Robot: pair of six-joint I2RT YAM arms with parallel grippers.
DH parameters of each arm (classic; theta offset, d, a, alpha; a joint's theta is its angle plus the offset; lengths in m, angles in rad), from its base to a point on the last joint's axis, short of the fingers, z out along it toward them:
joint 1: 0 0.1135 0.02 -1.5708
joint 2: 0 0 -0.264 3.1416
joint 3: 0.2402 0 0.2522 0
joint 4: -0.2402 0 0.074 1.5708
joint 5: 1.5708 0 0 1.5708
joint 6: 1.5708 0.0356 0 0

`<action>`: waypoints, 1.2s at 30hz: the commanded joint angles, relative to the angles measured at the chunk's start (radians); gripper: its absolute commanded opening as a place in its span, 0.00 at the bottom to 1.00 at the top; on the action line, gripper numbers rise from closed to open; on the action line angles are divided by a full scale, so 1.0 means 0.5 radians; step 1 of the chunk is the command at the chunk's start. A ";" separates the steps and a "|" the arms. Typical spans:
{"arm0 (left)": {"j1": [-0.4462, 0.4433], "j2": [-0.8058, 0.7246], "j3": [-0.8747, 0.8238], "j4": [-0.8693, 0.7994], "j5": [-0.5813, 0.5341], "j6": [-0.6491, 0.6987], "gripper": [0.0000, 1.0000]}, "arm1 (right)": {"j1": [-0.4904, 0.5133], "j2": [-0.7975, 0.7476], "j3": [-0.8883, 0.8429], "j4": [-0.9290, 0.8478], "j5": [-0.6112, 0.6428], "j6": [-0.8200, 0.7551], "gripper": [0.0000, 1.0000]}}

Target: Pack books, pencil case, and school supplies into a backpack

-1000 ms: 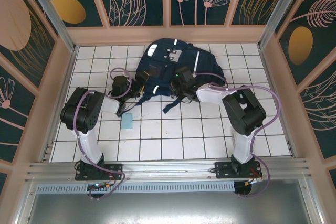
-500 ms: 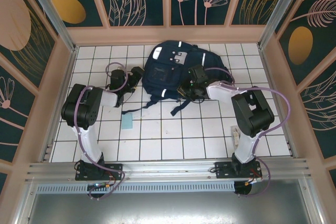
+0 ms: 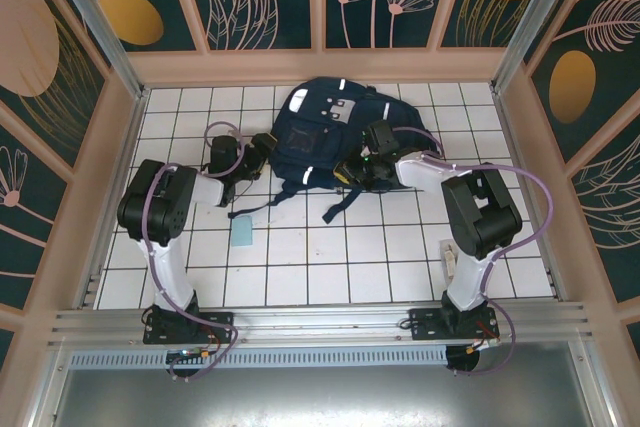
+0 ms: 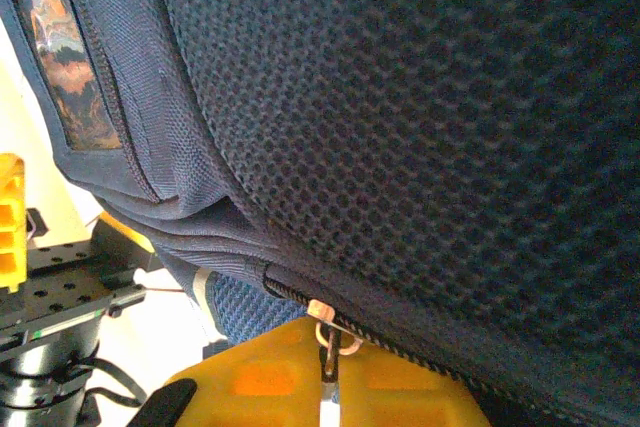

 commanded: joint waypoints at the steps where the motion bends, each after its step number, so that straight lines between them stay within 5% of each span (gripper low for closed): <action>1: -0.079 0.145 0.019 0.076 0.159 -0.093 0.67 | 0.007 -0.012 0.058 0.054 -0.146 -0.060 0.09; 5: -0.133 0.197 0.079 0.087 0.182 -0.082 0.42 | 0.007 0.003 0.082 0.027 -0.155 -0.101 0.09; 9: -0.132 0.190 0.084 0.088 0.135 -0.047 0.00 | 0.007 0.011 0.107 -0.045 -0.147 -0.175 0.09; 19: 0.079 0.093 0.214 -0.172 -0.106 0.194 0.00 | -0.083 -0.029 0.220 -0.709 -0.078 -0.721 0.09; 36: 0.276 0.123 0.289 -0.247 -0.089 0.249 0.00 | -0.268 -0.184 0.342 -1.450 0.678 -1.256 0.04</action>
